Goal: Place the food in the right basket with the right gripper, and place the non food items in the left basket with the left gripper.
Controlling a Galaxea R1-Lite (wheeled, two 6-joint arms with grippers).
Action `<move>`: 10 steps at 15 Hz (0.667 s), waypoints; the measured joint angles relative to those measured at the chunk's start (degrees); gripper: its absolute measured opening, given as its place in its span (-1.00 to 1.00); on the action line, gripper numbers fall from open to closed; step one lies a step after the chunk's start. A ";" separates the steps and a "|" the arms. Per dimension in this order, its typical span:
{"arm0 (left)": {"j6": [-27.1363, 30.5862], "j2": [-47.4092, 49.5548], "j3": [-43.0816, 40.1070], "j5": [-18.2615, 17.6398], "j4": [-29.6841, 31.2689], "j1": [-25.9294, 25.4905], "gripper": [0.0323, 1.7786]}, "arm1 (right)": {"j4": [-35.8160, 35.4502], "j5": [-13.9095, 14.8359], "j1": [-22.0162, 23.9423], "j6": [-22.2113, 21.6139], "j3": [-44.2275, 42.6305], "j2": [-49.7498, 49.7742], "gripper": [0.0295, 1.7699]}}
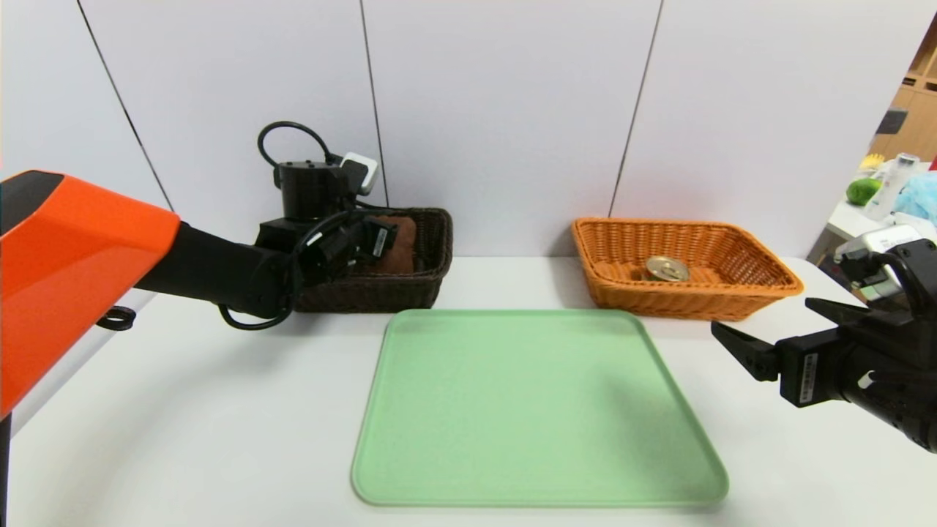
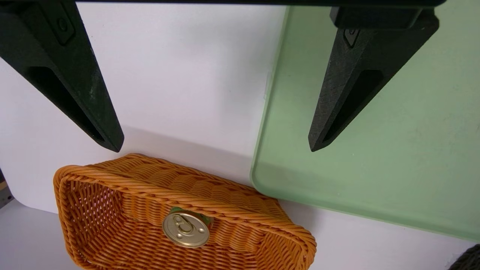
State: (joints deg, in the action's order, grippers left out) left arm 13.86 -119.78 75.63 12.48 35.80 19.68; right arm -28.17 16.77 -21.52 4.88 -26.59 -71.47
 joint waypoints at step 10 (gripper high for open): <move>-1.99 15.63 -16.90 3.39 2.78 -0.20 0.85 | 0.06 0.34 1.89 0.18 -0.63 -0.74 0.92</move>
State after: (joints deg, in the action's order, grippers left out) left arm 11.87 -104.16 58.73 15.87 38.58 19.48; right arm -28.11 17.12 -19.63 5.06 -27.22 -72.22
